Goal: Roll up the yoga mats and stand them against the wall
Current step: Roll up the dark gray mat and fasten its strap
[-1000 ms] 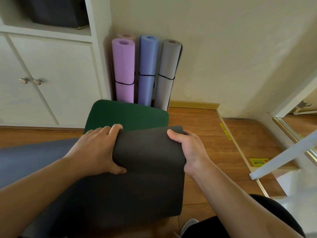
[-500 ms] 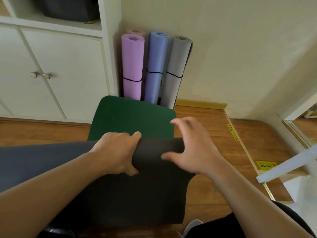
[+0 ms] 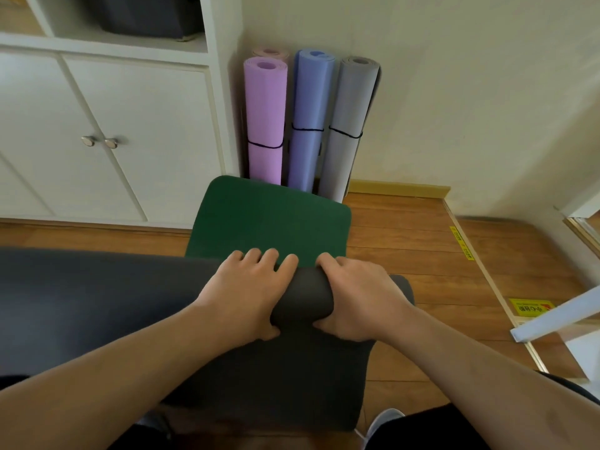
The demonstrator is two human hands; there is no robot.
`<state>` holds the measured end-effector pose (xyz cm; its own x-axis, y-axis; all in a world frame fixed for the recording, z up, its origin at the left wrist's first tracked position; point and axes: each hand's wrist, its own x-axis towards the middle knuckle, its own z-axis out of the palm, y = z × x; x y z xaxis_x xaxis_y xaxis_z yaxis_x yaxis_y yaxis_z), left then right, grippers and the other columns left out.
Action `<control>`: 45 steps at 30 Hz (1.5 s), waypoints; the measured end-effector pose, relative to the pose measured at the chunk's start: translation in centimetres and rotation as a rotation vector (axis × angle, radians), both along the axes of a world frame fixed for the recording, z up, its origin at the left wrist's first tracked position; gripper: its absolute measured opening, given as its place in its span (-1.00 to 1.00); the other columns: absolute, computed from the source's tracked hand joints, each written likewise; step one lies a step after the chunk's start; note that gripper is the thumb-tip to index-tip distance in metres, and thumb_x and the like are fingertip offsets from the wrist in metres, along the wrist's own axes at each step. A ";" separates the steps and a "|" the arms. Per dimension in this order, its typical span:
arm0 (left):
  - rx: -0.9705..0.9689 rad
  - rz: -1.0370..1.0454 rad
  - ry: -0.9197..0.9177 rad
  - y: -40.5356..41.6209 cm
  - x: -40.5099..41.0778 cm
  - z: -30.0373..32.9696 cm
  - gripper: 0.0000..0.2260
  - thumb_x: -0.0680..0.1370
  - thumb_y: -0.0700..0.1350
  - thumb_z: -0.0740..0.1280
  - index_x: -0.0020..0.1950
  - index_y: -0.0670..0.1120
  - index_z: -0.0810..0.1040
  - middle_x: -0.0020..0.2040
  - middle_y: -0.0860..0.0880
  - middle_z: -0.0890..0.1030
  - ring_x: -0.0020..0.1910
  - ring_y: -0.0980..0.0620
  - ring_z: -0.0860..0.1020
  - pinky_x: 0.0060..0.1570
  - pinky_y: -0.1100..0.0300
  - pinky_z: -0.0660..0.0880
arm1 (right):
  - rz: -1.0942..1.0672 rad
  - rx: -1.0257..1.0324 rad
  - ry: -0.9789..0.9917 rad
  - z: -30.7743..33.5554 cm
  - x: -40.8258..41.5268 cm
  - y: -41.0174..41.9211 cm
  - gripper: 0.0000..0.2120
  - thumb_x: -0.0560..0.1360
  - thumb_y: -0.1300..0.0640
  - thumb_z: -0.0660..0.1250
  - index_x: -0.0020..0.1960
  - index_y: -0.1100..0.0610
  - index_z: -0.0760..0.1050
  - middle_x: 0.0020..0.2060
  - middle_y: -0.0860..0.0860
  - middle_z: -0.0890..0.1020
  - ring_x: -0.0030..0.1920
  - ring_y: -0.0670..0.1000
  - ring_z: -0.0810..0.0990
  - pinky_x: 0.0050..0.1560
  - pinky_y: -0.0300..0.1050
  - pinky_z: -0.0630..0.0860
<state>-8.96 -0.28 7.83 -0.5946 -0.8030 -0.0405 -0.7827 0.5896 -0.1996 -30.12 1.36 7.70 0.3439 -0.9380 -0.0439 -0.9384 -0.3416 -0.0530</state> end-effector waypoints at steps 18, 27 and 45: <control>0.161 0.026 -0.046 -1.1 0.3 2.4 -0.18 0.27 0.36 0.52 0.38 0.07 0.27 0.13 0.07 0.50 0.09 -0.04 0.54 0.11 0.01 0.52 | 0.063 -0.061 -0.029 -0.7 0.7 1.0 -0.27 0.38 -0.24 0.54 0.39 0.00 0.29 0.10 -0.03 0.57 0.05 0.06 0.61 0.04 0.05 0.61; 0.018 -0.001 -0.080 -1.1 0.7 2.0 -0.22 0.33 0.27 0.52 0.39 0.02 0.23 0.20 0.02 0.51 0.16 -0.09 0.55 0.09 -0.01 0.45 | 0.001 -0.072 0.040 -0.1 1.1 1.3 0.03 0.34 -0.31 0.59 0.58 0.02 0.12 0.35 0.02 0.49 0.33 0.13 0.52 0.39 0.13 0.48; -0.013 -0.019 0.017 -1.4 1.0 3.8 -0.31 0.30 0.35 0.48 0.27 0.06 0.35 0.07 0.07 0.51 0.03 -0.03 0.55 -0.03 0.03 0.54 | 0.060 -0.209 0.178 1.4 1.7 0.6 0.09 0.31 -0.31 0.60 0.59 0.10 0.11 0.36 0.09 0.44 0.36 0.20 0.45 0.48 0.22 0.37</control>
<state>-7.95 -1.68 11.63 -0.6102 -0.7920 -0.0197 -0.7747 0.6017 -0.1942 -28.44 1.93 9.07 0.4035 -0.9112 0.0835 -0.9042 -0.3832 0.1886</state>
